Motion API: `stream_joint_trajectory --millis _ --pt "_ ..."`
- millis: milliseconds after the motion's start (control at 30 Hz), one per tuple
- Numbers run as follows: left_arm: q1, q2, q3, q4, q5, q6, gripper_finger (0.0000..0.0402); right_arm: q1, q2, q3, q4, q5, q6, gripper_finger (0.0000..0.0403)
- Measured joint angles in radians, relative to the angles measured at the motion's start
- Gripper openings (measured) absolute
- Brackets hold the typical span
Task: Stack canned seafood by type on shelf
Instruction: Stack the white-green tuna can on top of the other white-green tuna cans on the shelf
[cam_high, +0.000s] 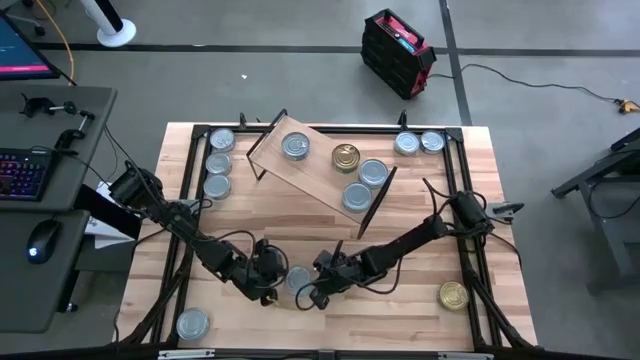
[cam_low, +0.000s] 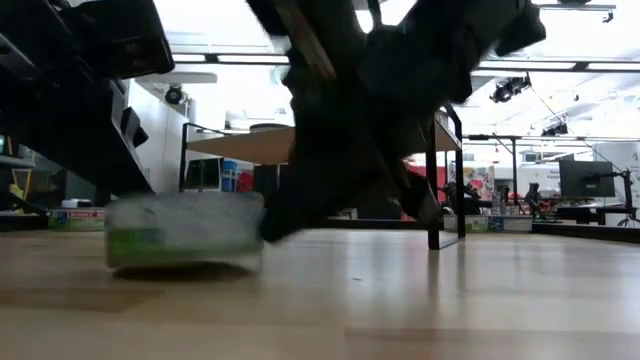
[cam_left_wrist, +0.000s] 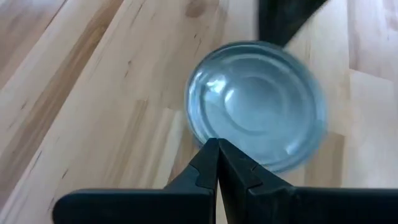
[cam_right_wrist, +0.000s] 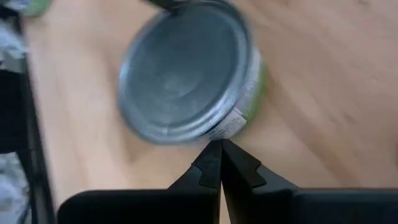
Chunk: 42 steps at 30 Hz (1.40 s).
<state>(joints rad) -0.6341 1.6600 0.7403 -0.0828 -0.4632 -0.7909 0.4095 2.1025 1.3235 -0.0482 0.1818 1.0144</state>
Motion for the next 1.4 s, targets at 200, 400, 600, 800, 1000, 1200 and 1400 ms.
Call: stream_joint_trajectory --millis 200,400,600,800,1000,1200,1400 --pt "-0.01 0.008 -0.003 -0.017 0.023 0.002 0.0 0.011 -0.007 0.089 0.013 0.02 -0.073 0.0" --pt "-0.011 0.007 -0.005 -0.022 0.036 -0.002 0.0 -0.001 -0.004 0.137 -0.022 0.046 -0.135 0.0" --pt "-0.011 -0.043 -0.004 -0.116 0.025 -0.047 0.0 -0.009 -0.009 0.173 -0.074 0.025 -0.258 0.0" --pt "-0.029 -0.137 -0.003 -0.243 -0.011 -0.146 0.0 -0.029 -0.021 0.268 -0.172 -0.025 -0.354 0.0" --pt "-0.066 -0.149 -0.003 -0.137 0.012 -0.155 0.0 -0.036 -0.021 0.345 -0.275 -0.045 -0.451 0.0032" --pt "-0.131 -0.119 -0.001 0.001 0.077 -0.168 0.0 -0.03 -0.021 0.436 -0.569 0.078 -0.556 0.0117" --pt "-0.154 -0.055 -0.002 0.044 0.058 -0.232 0.0 -0.022 -0.021 0.5 -0.762 0.089 -0.607 0.0138"
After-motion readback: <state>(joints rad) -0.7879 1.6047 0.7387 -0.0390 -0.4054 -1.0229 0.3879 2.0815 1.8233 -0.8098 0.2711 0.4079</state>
